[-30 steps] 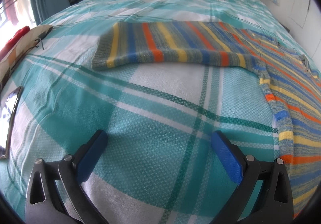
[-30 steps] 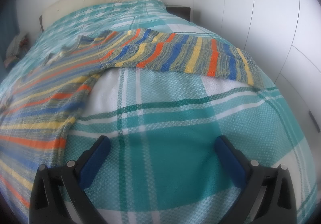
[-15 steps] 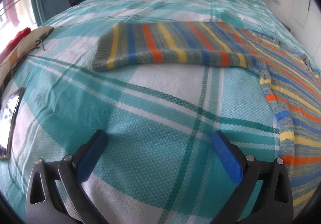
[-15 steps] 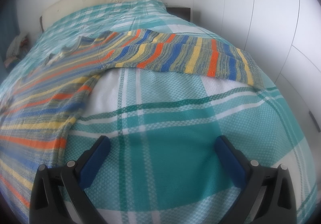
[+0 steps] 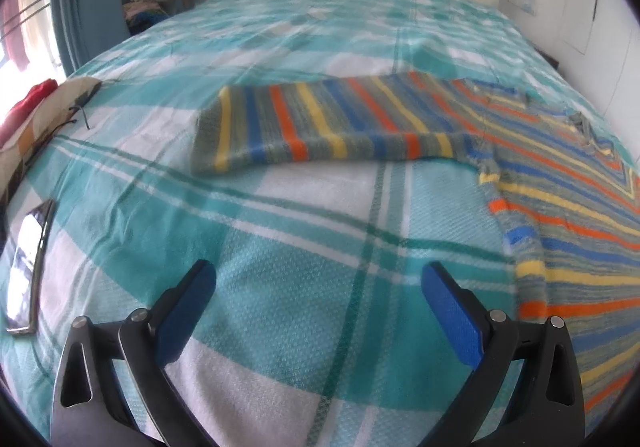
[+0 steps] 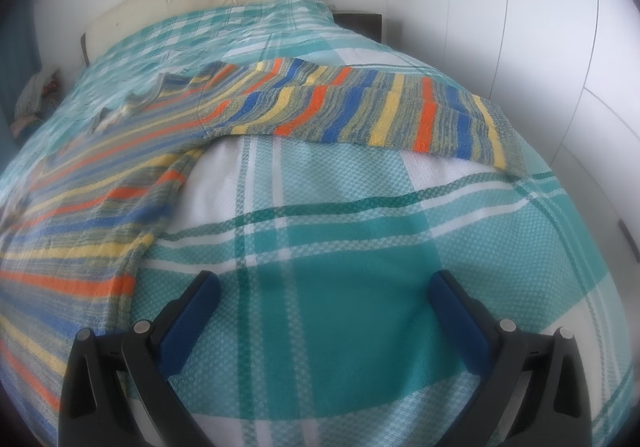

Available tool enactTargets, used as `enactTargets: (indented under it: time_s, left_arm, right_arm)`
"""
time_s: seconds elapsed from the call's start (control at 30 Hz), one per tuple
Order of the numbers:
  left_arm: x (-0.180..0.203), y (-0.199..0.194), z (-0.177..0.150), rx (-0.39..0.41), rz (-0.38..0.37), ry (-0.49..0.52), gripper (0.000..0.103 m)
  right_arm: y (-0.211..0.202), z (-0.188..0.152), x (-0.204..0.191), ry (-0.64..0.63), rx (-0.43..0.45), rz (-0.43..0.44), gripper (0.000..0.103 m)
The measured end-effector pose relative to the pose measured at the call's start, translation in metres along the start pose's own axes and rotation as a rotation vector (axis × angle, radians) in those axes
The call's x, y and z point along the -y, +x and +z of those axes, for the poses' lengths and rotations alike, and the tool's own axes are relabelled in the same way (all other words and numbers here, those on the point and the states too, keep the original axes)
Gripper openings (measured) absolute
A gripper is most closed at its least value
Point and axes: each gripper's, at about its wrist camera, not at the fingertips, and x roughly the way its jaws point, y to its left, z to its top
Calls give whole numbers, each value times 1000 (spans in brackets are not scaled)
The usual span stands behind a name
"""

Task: Fold small clothes
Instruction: 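Grasp the sweater's side edge with the right gripper and lift it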

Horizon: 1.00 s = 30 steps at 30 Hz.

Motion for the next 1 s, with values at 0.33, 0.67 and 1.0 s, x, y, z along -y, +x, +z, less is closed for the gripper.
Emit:
enactTargets:
  time_s: [0.33,0.67,1.0]
  left_arm:
    - [17,-98,37,340,107,21,103]
    - [24,-42,-6,189,1,18,103]
    - [1,-38,-3,188,68,-45,103]
  right_arm:
    - [-43,82,123,294,97,204,93]
    - [40,84,191,565,-150,298,74]
    - [17,142,152,365,-111,210,2]
